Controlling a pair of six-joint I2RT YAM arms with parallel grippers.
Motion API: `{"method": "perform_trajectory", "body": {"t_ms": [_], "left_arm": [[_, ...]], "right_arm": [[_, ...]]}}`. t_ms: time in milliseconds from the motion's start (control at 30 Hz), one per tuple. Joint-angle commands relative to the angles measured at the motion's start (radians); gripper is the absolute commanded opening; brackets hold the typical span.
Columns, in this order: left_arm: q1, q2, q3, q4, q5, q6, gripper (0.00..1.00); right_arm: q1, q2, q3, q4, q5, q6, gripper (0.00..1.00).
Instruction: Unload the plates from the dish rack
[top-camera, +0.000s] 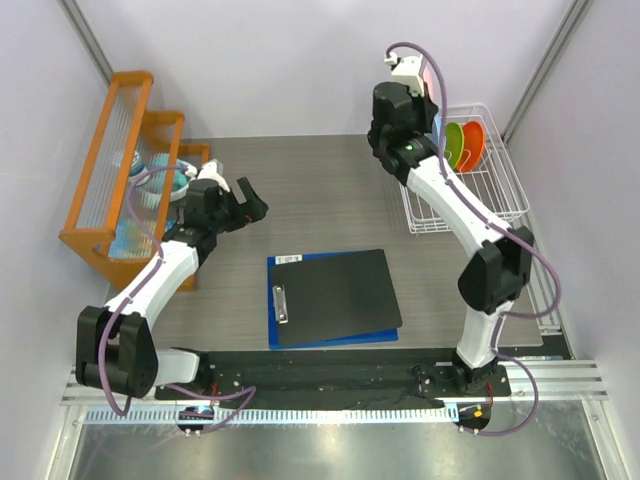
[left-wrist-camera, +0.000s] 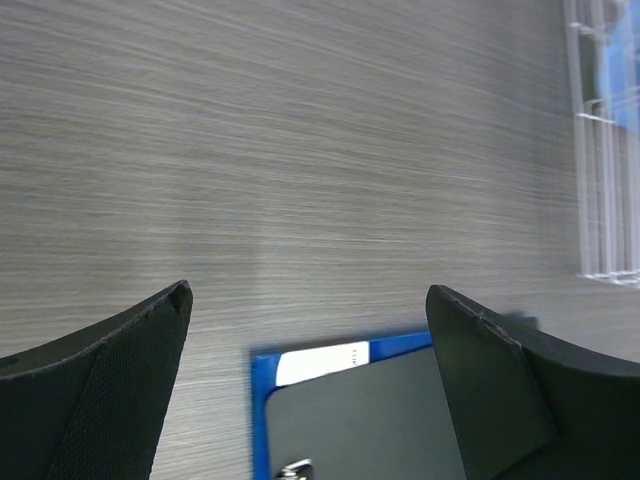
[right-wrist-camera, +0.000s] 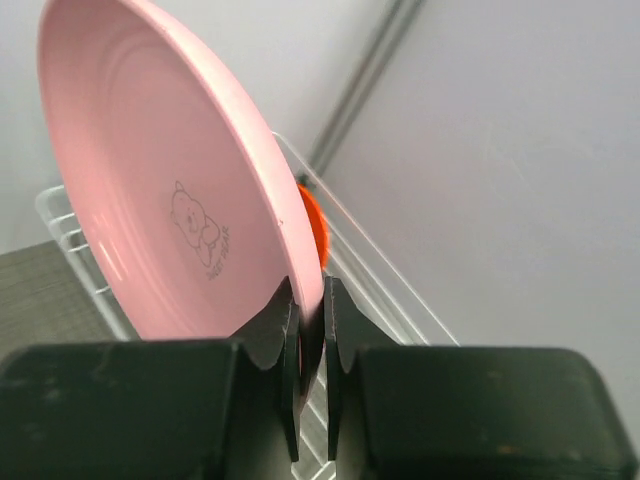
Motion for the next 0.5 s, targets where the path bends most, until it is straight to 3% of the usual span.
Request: {"method": "perform_trajectory", "body": {"t_ms": [0,133,200,300,467], "left_arm": [[-0.002,-0.066,-0.054,0.176,0.137,-0.055,0.99],[-0.004,-0.083,-0.084,0.277,0.225,-0.095,0.99],[-0.004,-0.076,-0.096,0.322,0.278,-0.119,0.99],[-0.004,-0.062,-0.13,0.44,0.341,-0.179,0.99],[-0.013,0.009,-0.157,0.615,0.416,-0.271,0.99]], "right_arm": [[0.028,-0.145,-0.04,-0.284,-0.21,0.34,0.01],[0.033,-0.226,-0.114,-0.451,-0.507,0.543,0.01],[0.035,-0.276,-0.183,-0.456,-0.735,0.596,0.01],[0.036,-0.323,-0.264,-0.431,-0.947,0.711,0.01],[0.05,-0.358,-0.364,-0.344,-1.112,0.83,0.01]]}}
